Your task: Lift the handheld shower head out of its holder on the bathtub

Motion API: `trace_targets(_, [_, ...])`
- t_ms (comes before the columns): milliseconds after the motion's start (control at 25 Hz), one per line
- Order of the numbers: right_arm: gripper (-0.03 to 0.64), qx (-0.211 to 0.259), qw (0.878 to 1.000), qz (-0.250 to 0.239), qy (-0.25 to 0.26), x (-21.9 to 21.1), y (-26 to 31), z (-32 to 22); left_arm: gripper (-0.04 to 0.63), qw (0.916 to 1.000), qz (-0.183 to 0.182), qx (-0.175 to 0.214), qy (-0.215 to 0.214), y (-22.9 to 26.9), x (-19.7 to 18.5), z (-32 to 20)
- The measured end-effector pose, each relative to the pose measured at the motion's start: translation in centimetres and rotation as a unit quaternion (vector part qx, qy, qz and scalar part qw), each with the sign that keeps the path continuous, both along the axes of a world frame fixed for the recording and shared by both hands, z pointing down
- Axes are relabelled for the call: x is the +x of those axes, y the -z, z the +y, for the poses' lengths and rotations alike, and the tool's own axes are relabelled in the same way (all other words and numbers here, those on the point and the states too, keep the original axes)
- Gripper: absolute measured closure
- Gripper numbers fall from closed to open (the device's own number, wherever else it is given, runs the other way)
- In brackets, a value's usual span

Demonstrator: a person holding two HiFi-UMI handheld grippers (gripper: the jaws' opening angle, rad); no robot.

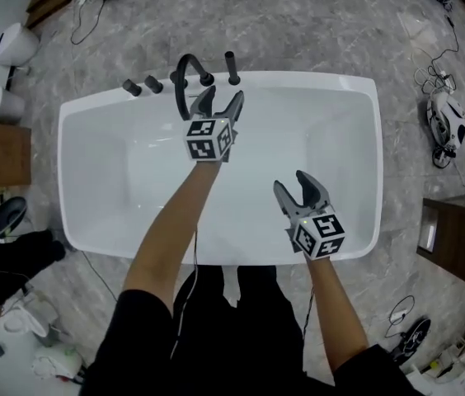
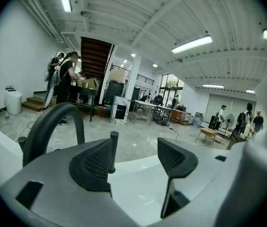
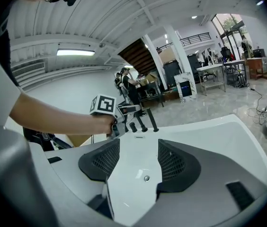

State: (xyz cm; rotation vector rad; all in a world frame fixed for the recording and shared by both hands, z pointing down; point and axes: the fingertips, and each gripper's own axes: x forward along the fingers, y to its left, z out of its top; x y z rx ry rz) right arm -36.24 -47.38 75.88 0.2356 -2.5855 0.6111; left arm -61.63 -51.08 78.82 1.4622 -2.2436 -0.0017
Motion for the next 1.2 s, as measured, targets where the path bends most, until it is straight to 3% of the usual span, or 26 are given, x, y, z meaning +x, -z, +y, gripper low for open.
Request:
trace_targets(200, [0.396, 0.005, 1.0, -0.001, 0.019, -1.8, -1.7, 0.0, 0.318, 0.9994, -0.016, -0.012, -0.028, -1.9, -0.9, -1.5])
trace_targets(600, [0.397, -0.005, 1.0, -0.004, 0.02, -3.8, -4.0, 0.8, 0.318, 0.9998, -0.003, -0.018, 0.0, -6.0, -4.3, -3.1])
trace_targets(1200, [0.396, -0.014, 1.0, 0.011, 0.001, -2.5, -6.9, -0.1, 0.318, 0.9994, -0.017, -0.031, -0.001, -8.4, -6.8, -6.9])
